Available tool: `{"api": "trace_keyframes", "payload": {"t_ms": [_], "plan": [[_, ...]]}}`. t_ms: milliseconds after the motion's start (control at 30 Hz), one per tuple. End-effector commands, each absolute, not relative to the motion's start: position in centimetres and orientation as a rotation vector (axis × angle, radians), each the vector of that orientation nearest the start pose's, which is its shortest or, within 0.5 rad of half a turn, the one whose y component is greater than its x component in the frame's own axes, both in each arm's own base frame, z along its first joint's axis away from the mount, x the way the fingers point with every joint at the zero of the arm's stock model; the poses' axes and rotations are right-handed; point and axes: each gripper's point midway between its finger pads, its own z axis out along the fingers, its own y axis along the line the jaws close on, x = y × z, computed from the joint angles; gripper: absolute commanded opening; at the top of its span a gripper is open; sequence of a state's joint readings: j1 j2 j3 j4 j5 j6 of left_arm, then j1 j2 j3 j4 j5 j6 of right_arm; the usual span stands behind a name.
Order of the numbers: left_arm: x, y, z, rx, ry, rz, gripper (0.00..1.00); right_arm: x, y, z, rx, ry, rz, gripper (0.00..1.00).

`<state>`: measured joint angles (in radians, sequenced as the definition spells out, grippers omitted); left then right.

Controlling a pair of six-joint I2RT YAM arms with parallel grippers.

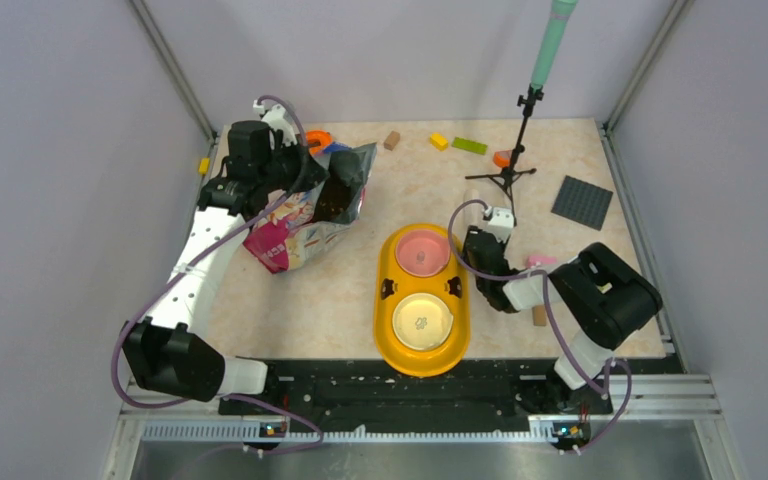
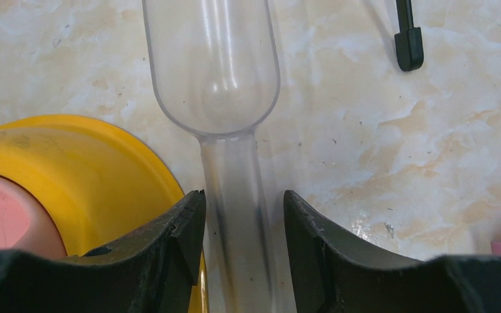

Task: Serve the pet food

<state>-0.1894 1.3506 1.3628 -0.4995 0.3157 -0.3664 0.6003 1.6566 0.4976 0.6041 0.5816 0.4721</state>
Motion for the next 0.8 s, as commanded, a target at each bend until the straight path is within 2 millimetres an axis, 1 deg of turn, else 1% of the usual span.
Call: {"api": "trace_keyframes", "payload": {"t_ms": [0,33,67,133,167,233,267,333,400,433,500,633,767], "plan": [[37.3,-14.4,28.5,0.035,2.097,-0.666,0.00,32.8,13.5,-2.2,0.129,2.152,-0.036,0.46],[37.4,-14.5,28.4,0.037,2.098,-0.671,0.00,33.0,13.6,-2.2,0.127,2.147,-0.030,0.43],[37.4,-14.6,28.4,0.038,2.100,-0.677,0.00,33.1,13.8,-2.1,0.126,2.141,-0.022,0.36],[37.5,-14.8,28.4,0.038,2.099,-0.688,0.00,33.3,14.1,-2.1,0.123,2.147,-0.006,0.20],[37.5,-14.8,28.6,0.035,2.096,-0.691,0.00,33.3,14.3,-2.1,0.122,2.154,0.000,0.14],[37.6,-15.0,29.2,0.022,2.081,-0.711,0.00,33.3,14.7,-2.0,0.113,2.170,0.012,0.03],[37.7,-15.0,29.8,0.013,2.067,-0.718,0.00,33.1,14.7,-2.0,0.107,2.183,0.015,0.00],[37.9,-15.2,31.0,-0.011,2.051,-0.736,0.00,32.9,14.7,-1.0,0.117,2.196,0.016,0.00],[38.3,-15.0,32.1,-0.042,2.035,-0.732,0.00,32.6,14.2,0.4,0.185,2.213,-0.009,0.00],[38.4,-14.8,32.7,-0.054,2.022,-0.721,0.00,32.5,14.2,1.3,0.162,2.217,-0.004,0.00],[38.7,-14.2,33.4,-0.081,1.994,-0.689,0.00,32.2,14.8,3.3,0.094,2.205,0.047,0.00],[39.3,-13.1,34.3,-0.126,1.944,-0.630,0.00,31.2,16.2,7.0,-0.083,2.193,0.152,0.00],[40.0,-13.1,35.7,-0.110,1.915,-0.625,0.00,29.7,18.2,10.0,-0.273,2.240,0.264,0.00]]}}
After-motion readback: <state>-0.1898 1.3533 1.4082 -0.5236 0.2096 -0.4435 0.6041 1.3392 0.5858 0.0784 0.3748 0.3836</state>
